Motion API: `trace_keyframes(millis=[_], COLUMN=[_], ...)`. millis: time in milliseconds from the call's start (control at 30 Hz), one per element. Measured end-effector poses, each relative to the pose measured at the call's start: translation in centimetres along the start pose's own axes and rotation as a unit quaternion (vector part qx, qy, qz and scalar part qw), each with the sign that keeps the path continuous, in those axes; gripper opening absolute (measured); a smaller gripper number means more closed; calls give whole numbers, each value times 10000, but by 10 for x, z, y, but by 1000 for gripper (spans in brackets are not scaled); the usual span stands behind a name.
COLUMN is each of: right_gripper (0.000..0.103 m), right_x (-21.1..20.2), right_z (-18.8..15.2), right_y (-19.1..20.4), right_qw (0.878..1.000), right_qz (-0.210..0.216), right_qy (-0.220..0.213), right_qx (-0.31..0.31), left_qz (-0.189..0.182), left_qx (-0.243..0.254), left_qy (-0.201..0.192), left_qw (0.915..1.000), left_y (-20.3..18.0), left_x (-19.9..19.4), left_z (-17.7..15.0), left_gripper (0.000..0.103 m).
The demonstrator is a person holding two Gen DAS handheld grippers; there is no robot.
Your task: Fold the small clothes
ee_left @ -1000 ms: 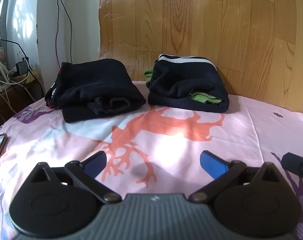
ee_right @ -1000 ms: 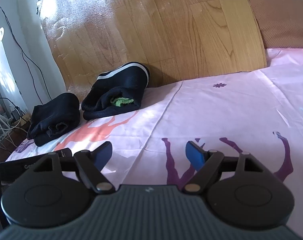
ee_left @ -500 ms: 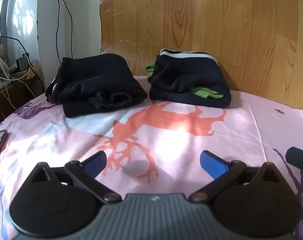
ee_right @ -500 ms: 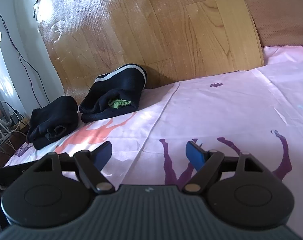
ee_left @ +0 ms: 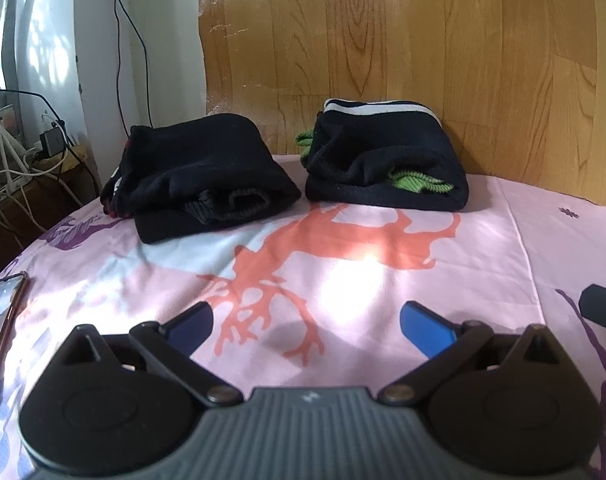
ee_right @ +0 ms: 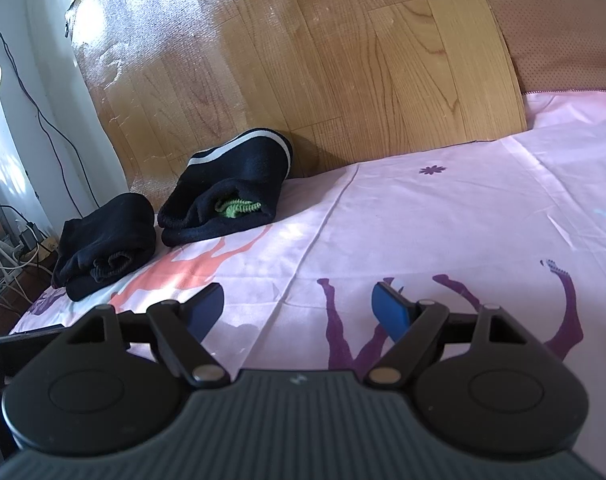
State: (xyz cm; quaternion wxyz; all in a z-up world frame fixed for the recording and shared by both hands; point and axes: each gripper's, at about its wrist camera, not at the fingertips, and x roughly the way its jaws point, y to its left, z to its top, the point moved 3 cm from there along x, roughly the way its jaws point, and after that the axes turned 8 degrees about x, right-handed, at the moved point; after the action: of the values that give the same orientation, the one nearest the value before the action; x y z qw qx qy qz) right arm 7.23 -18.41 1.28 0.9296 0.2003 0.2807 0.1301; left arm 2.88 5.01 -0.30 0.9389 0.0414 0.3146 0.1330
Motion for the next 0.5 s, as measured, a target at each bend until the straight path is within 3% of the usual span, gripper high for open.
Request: trace_keyframes(millis=[500], right_gripper=[84], right_x=[0], right_z=[0], right_y=[0], right_qw=[10000], right_qz=[2], right_qy=[0], right_qx=[4], left_qz=[-9], left_qx=[30], left_qy=[47], left_qw=[10000], left_y=[-1], left_x=[1], left_z=[-1], left_gripper=[103])
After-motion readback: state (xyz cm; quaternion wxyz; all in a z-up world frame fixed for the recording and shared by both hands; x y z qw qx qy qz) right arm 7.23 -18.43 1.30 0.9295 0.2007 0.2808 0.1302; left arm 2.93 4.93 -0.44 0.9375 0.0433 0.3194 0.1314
